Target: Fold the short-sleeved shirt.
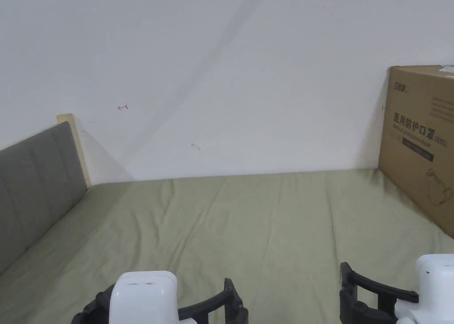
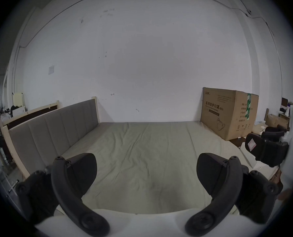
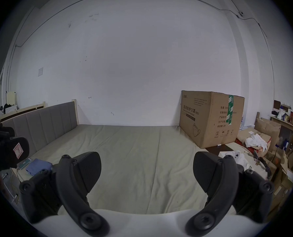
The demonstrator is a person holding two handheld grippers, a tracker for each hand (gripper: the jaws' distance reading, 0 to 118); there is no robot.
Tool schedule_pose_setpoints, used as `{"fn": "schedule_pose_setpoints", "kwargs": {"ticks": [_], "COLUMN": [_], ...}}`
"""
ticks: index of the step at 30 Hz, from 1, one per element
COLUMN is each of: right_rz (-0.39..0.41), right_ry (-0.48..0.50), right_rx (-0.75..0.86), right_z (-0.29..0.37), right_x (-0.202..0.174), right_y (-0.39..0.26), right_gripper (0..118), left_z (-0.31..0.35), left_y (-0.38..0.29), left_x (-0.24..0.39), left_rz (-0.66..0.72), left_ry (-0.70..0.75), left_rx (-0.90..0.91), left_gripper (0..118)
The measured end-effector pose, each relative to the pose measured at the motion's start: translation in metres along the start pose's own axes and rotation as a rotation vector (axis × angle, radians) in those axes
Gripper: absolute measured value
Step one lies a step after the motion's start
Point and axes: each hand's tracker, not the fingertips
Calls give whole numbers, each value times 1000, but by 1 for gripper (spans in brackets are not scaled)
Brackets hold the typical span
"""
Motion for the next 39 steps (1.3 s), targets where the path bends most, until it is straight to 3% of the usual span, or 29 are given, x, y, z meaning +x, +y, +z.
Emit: {"fn": "schedule_pose_setpoints", "kwargs": {"ticks": [2,13,39], "right_rz": [16,43,47], "right_ry": [-12,-28,-20], "right_rx": [-2,-36,-78], "right_z": [-1,-10,-17], "right_x": [0,-2,-2], "right_y": [-1,-3,-10], "right_gripper": [110,110,110], "left_z": [2,8,-2], "left_y": [-1,14,18], "left_x": [-4,0,0], "left_rz": [11,18,67], "left_ry": [-47,-1,14], "left_rx": [12,-38,-51], "left_gripper": [116,116,116]}}
